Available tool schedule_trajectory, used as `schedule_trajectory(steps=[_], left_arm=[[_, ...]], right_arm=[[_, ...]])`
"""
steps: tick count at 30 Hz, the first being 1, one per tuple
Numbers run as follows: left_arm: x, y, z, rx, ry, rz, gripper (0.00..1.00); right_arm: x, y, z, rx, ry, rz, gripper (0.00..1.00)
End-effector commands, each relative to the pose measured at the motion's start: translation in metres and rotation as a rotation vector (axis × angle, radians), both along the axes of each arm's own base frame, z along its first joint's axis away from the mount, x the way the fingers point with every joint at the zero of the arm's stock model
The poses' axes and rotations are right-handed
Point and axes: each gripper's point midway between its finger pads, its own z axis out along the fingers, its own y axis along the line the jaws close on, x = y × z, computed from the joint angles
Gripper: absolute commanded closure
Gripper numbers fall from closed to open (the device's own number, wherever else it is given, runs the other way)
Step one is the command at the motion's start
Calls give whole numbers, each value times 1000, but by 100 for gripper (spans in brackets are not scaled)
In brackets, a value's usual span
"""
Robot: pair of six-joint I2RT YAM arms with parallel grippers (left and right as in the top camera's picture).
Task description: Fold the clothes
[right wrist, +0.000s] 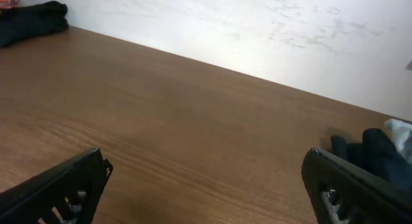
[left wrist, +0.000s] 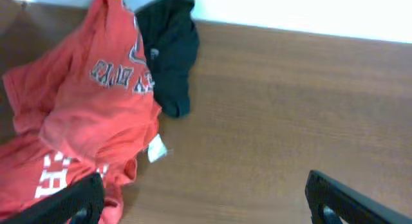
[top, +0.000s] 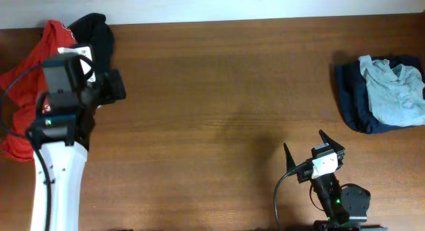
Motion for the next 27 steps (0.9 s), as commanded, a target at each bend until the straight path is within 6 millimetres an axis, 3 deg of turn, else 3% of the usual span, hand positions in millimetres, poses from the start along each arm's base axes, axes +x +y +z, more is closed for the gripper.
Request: schedule_trajectory(steps=[1, 11, 17, 27], left_arm=[[-16, -6, 3, -8, -111, -26, 1], [-92, -25, -72, -6, -482, -95, 1], [-117, -28, -92, 3, -572, -103, 1], [-133, -32, -107, 2, -586, -114, 1]], right_arm=[[0, 0, -2, -2, -3, 6, 1], [0, 0, -2, -2, -4, 6, 1], [0, 0, -2, -2, -4, 6, 1], [0, 0, -2, -2, -3, 6, 1]])
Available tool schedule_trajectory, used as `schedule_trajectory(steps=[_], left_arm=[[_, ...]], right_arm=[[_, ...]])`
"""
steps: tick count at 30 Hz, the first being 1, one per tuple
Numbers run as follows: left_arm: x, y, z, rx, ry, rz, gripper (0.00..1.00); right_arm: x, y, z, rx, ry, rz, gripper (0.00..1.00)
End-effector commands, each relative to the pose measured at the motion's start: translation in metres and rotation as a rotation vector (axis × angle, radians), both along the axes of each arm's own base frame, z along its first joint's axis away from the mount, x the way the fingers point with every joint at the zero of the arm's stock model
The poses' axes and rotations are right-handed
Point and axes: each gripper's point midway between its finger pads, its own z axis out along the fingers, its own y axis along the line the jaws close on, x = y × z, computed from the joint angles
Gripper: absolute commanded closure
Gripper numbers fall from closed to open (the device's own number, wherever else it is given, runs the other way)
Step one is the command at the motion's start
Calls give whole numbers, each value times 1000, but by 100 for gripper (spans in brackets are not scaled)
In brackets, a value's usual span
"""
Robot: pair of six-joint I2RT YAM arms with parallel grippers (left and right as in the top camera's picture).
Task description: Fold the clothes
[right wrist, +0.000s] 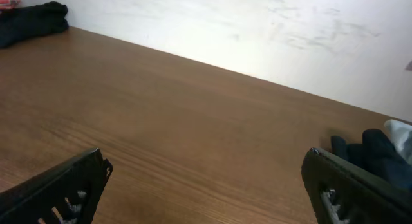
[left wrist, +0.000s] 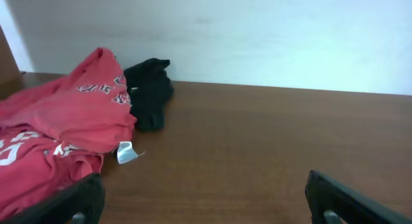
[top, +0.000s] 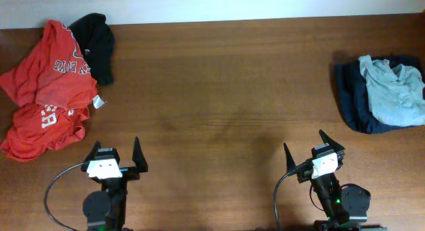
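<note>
A crumpled heap of red printed shirts point(top: 50, 91) lies at the table's far left, with a black garment point(top: 96, 45) at its upper right edge; the left wrist view shows the same red shirts point(left wrist: 58, 134) and black garment point(left wrist: 149, 98). A pale blue shirt point(top: 395, 91) rests on a dark navy garment point(top: 355, 101) at the far right. My left gripper point(top: 114, 158) sits open at the near left edge, well short of the red heap. Open as well, my right gripper point(top: 313, 151) rests at the near right edge.
The brown wooden table point(top: 219, 91) spans the whole view, backed by a white wall point(left wrist: 257, 37). A white label point(top: 98, 102) sticks out of the red heap. The navy garment point(right wrist: 373, 153) shows at the right edge of the right wrist view.
My left arm was stretched out over the red heap at the far left; it now sits drawn back at the near edge, gripper open. The clothes and right arm are unchanged.
</note>
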Motion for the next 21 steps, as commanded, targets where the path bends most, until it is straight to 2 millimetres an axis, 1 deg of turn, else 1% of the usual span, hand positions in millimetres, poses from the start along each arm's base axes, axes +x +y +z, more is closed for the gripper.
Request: schedule_trajectory(steps=[1, 4, 6, 8, 21], left_arm=[[-5, -6, -4, -1, 4, -27, 1], [-11, -7, -11, -2, 30, -26, 1], [-12, -5, -3, 3, -9, -13, 1], [-12, -2, -4, 3, -3, 4, 1], [-12, -3, -4, 2, -5, -7, 1]], right_arm=[[0, 0, -2, -3, -1, 5, 1], [0, 0, -2, -3, -1, 5, 1], [0, 0, -2, -3, -1, 5, 1], [0, 0, -2, -3, -1, 5, 1], [0, 0, -2, -3, -1, 5, 1]])
